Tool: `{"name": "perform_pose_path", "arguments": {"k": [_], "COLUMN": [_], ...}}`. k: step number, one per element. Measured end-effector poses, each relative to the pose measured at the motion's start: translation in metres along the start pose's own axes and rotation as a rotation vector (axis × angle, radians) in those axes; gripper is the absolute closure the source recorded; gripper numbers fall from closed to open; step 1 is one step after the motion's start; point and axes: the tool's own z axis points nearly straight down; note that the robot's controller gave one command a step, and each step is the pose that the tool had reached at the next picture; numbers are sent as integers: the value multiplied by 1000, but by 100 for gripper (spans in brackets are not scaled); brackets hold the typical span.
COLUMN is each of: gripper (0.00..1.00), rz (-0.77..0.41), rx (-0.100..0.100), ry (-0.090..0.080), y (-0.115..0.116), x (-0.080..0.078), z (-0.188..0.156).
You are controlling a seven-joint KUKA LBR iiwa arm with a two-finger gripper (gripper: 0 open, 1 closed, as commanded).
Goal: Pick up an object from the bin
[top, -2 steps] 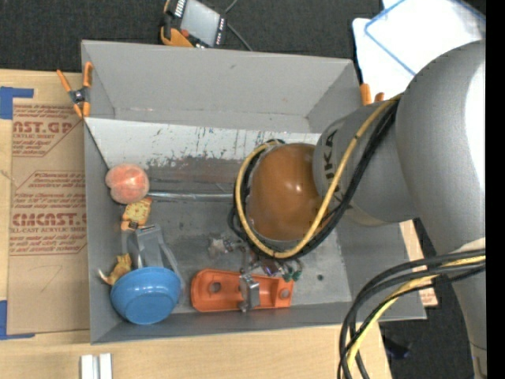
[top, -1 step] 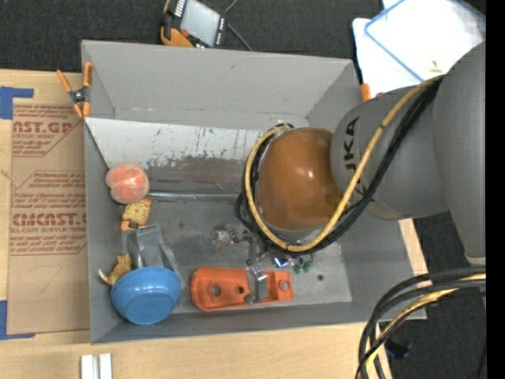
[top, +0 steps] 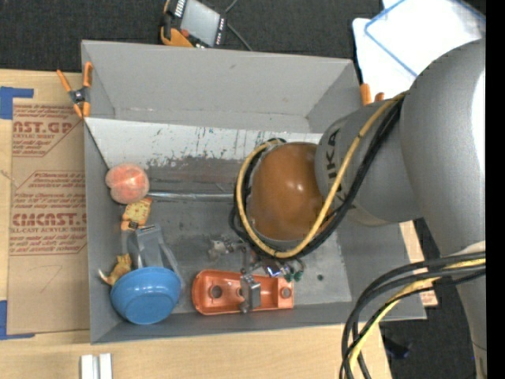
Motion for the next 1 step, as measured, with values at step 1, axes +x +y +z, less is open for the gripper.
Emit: {"name": "perform_pose_path", "arguments": {"k": [1], "gripper": [0], "rz": [-83], "rx": [7], "ry": [-28], "y": [-9], "x": [12], "z": [5]}}
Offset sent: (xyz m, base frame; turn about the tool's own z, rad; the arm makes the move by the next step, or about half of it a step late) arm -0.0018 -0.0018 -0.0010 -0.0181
